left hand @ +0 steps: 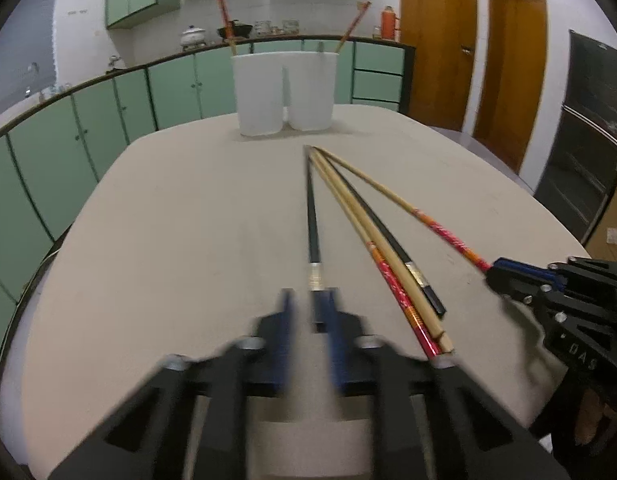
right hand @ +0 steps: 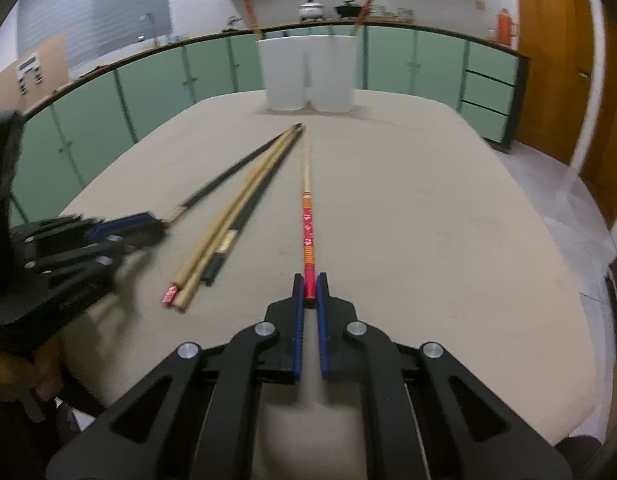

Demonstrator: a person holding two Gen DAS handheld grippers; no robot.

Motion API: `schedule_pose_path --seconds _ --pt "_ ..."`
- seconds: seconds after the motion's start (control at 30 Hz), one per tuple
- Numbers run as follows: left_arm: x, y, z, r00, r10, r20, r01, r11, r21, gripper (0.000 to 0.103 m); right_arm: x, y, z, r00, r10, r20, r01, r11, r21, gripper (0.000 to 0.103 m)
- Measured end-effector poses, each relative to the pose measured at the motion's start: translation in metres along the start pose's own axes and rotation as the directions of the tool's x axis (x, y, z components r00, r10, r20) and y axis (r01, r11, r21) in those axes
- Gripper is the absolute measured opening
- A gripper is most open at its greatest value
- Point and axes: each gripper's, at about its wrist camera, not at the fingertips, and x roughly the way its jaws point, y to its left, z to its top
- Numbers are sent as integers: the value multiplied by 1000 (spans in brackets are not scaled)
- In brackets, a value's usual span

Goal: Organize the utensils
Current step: 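Grasp the black chopstick with the left tool while the right tool grasps a red-patterned chopstick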

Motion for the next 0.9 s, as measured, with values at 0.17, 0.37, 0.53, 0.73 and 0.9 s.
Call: schedule_pose_path --seconds 0.17,0.37,0.53,0.73,0.9 --pt "-8 6 -8 997 71 6 -70 995 -77 7 1 -7 0 998 -60 14 59 998 32 5" --pt "-20 8 -15 995 93 -22 -94 990 -107 7 -2 -9 -3 999 -30 19 29 998 54 9" --pt "-20 12 -18 996 89 -12 -90 991 -98 37 -2 -9 -7 1000 -23 17 22 998 57 10" --pt "-17 11 -13 998 55 -7 -55 995 -87 7 -1 -11 -5 1000 -11 -2 11 998 59 5" --pt "-41 19 0 999 22 -28 -26 987 -161 7 -29 -15 8 1000 23 -3 -23 994 107 5"
